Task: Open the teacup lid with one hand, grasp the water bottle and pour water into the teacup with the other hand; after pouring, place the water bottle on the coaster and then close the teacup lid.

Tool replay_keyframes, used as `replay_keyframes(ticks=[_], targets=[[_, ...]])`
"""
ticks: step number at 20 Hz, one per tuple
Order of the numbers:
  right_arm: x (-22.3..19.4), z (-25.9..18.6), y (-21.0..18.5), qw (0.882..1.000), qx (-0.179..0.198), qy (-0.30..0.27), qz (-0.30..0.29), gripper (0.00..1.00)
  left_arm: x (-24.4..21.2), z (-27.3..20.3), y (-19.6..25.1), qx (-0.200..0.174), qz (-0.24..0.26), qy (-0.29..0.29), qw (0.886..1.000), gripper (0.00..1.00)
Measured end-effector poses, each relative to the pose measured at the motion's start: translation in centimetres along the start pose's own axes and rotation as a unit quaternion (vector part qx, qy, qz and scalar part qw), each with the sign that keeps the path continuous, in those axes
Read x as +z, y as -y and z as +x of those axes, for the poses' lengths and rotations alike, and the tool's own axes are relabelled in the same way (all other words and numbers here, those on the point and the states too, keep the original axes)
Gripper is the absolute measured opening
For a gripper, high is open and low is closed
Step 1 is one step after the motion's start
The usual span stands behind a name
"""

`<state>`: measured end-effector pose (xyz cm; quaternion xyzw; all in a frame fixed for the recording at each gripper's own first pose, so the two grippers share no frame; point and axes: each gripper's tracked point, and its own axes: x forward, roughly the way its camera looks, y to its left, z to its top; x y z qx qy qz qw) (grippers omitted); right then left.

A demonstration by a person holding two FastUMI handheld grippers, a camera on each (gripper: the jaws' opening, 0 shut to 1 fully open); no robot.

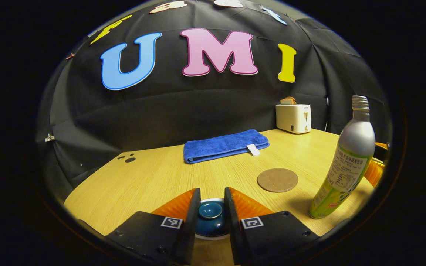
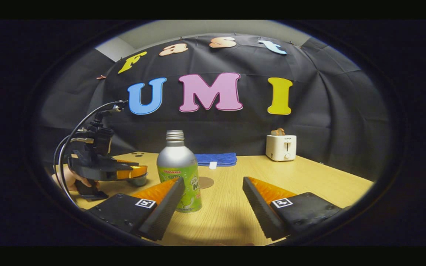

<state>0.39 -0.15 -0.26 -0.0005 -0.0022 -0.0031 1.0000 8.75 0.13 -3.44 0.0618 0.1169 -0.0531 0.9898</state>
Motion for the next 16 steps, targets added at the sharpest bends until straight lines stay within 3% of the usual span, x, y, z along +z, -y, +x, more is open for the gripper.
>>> replay_keyframes(ticks=[1, 2, 5, 8, 16], targets=[[0.0, 0.0, 0.0, 1.0, 0.0, 0.0, 0.0, 0.96, 0.0, 0.0, 0.0, 0.001, -0.001, 0.001, 1.0, 0.43], [0.0, 0.0, 0.0, 1.0, 0.0, 0.0, 0.0, 0.96, 0.0, -0.1, -0.1, 0.003, -0.002, 0.001, 1.0, 0.35], [0.0, 0.0, 0.0, 1.0, 0.0, -0.001, 0.0, 0.98, 0.0, -0.1, -0.2, 0.005, -0.004, 0.003, 1.0, 0.38], [0.0, 0.0, 0.0, 1.0, 0.001, 0.0, 0.0, 0.96, 0.3, -0.5, -0.3, 0.005, -0.009, 0.016, 1.0, 0.32], [0.1, -1.3, -1.6, 0.999, 0.047, -0.001, 0.003, 0.98, 2.0, -2.6, -1.8, 0.022, -0.049, 0.1, 0.994, 0.32]])
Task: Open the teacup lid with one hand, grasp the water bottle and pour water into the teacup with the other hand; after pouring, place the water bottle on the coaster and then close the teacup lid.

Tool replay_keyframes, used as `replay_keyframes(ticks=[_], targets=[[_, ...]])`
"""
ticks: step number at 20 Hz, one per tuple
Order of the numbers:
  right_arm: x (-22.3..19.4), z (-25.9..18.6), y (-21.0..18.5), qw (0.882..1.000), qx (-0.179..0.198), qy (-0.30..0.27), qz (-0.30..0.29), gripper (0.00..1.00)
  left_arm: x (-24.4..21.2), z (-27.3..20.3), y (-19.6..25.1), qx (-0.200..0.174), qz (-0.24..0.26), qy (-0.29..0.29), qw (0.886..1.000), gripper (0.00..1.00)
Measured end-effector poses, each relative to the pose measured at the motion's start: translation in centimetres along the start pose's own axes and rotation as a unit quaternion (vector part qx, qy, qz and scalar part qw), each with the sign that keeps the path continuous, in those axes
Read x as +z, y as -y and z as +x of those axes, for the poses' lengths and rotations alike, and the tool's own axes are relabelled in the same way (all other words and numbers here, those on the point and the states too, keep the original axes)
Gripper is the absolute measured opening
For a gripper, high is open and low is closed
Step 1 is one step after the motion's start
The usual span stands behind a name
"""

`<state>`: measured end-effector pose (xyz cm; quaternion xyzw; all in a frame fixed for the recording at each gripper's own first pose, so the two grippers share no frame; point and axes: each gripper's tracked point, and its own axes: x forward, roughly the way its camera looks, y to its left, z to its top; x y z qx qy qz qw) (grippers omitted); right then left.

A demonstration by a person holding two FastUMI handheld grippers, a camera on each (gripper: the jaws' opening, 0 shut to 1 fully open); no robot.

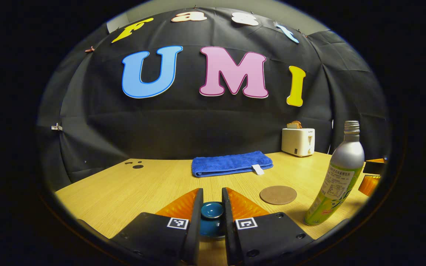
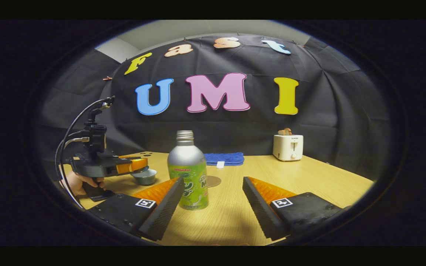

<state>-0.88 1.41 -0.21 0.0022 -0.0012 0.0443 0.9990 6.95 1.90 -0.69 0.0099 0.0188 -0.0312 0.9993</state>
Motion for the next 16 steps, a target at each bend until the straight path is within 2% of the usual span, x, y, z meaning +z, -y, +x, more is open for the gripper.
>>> replay_keyframes(ticks=[5, 9, 10, 13, 16], targets=[[-1.0, 0.7, -2.8, 0.999, 0.046, -0.025, 0.003, 0.98, 0.6, -0.8, -0.7, -0.005, -0.007, 0.019, 1.0, 0.32], [-0.1, 2.5, -2.0, 1.0, 0.017, -0.01, 0.0, 0.98, 0.3, -1.4, -2.2, -0.006, -0.009, 0.02, 1.0, 0.34], [0.0, 3.0, -2.3, 1.0, 0.021, -0.01, -0.003, 0.98, 0.3, -1.6, -2.5, -0.005, -0.009, 0.019, 1.0, 0.32], [1.0, 4.6, -3.3, 0.999, 0.04, -0.001, -0.005, 0.98, 0.2, -2.1, -3.5, -0.004, -0.008, 0.02, 1.0, 0.34], [1.4, 6.5, -3.3, 0.999, 0.035, 0.003, -0.007, 0.98, 0.2, -2.6, -4.9, 0.001, -0.008, 0.021, 1.0, 0.32]])
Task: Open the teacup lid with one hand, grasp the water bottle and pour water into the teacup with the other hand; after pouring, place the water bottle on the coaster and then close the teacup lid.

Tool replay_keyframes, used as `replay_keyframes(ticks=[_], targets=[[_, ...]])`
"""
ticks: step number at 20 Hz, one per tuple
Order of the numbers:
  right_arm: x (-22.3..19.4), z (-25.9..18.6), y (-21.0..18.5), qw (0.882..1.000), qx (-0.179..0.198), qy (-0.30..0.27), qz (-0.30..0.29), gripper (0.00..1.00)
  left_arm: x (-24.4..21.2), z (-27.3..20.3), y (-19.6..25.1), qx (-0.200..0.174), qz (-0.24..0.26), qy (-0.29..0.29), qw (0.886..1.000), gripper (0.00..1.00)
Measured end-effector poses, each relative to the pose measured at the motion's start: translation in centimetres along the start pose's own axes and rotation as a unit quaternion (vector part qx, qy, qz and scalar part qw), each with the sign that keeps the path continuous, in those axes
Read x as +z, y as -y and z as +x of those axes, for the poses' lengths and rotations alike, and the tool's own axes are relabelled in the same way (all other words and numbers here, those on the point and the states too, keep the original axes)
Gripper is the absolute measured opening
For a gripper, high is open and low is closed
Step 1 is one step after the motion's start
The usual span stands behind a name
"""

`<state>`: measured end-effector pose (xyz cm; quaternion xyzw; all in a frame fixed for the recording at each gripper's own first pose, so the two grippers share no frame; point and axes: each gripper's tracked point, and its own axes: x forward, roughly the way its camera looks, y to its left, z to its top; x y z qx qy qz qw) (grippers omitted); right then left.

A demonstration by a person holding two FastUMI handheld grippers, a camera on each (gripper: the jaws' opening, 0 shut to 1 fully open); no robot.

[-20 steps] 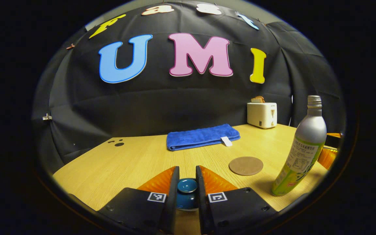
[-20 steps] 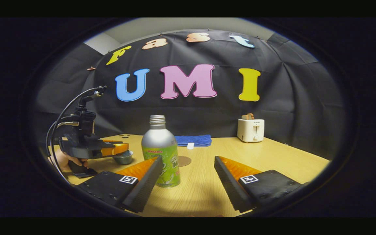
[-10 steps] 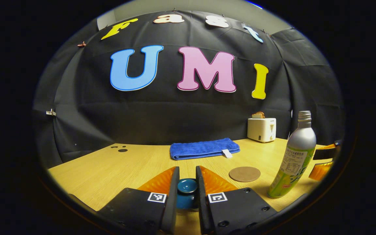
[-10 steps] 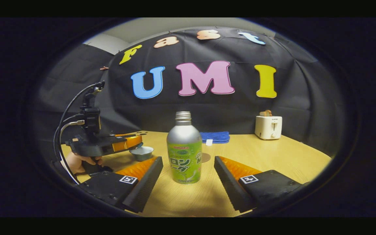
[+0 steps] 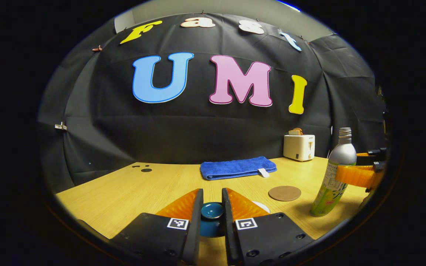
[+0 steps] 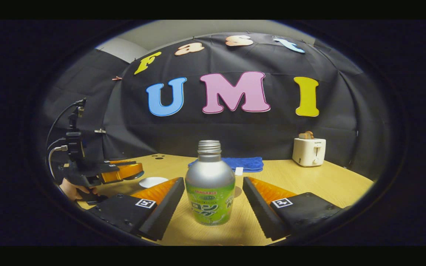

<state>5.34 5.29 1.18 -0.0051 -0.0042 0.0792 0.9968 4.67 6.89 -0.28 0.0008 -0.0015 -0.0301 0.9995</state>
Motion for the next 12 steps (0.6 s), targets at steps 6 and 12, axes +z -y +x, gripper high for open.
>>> replay_keyframes(ticks=[6, 12], targets=[[-2.0, 2.7, -0.3, 1.0, -0.005, -0.029, -0.007, 0.98, -0.1, -0.6, -3.2, 0.022, 0.0, -0.001, 1.0, 0.32], [-2.1, 4.1, -0.5, 0.999, -0.01, -0.031, -0.005, 0.84, -0.2, -0.8, -4.2, 0.023, 0.0, -0.001, 1.0, 0.34]])
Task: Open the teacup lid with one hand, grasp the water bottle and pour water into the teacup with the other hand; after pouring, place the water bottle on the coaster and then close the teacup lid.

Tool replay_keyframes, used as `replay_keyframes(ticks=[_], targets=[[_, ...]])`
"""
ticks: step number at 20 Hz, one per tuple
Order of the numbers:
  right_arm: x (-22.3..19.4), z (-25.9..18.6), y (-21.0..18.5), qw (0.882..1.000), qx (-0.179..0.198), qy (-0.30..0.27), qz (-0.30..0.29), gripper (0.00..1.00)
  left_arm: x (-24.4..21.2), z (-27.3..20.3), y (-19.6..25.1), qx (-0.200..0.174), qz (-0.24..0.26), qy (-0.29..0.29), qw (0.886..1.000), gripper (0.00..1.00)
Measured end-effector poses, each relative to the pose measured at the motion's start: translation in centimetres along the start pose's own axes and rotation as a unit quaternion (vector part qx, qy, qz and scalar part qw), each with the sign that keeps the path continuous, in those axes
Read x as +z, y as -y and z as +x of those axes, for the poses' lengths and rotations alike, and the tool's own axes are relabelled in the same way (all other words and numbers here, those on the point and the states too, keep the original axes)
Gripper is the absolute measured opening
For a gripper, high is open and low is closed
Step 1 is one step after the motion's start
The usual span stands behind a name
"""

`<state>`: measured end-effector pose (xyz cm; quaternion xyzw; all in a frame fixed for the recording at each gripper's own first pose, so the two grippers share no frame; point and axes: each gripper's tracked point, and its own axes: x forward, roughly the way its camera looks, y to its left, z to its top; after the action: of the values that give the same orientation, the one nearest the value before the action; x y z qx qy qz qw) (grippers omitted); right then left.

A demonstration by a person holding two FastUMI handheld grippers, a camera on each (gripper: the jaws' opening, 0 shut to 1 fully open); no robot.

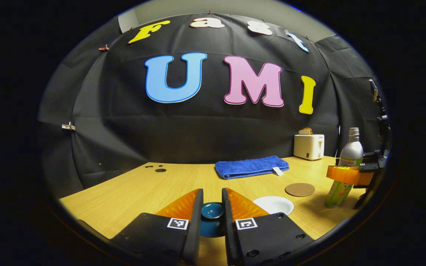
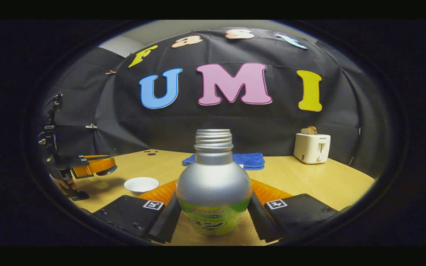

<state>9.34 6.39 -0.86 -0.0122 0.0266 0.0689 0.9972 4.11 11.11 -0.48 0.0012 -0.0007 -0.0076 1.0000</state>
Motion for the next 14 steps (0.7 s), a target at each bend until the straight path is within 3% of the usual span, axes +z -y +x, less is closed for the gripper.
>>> replay_keyframes(ticks=[5, 8, 10, 14], targets=[[0.3, 1.1, -0.8, 0.995, 0.017, -0.019, -0.092, 0.81, 0.0, 0.1, -1.0, 0.004, 0.0, 0.001, 1.0, 0.34], [0.7, 2.1, -1.1, 0.978, 0.02, -0.022, -0.206, 0.8, -0.1, 0.2, -2.7, 0.017, 0.0, 0.0, 1.0, 0.34], [1.2, 2.9, -1.3, 0.954, 0.015, -0.017, -0.298, 0.79, -0.1, 0.2, -3.6, 0.023, 0.0, -0.001, 1.0, 0.34], [2.4, 5.1, -1.7, 0.889, 0.005, -0.002, -0.458, 0.79, -0.1, 0.3, -4.5, 0.026, 0.001, 0.0, 1.0, 0.34]])
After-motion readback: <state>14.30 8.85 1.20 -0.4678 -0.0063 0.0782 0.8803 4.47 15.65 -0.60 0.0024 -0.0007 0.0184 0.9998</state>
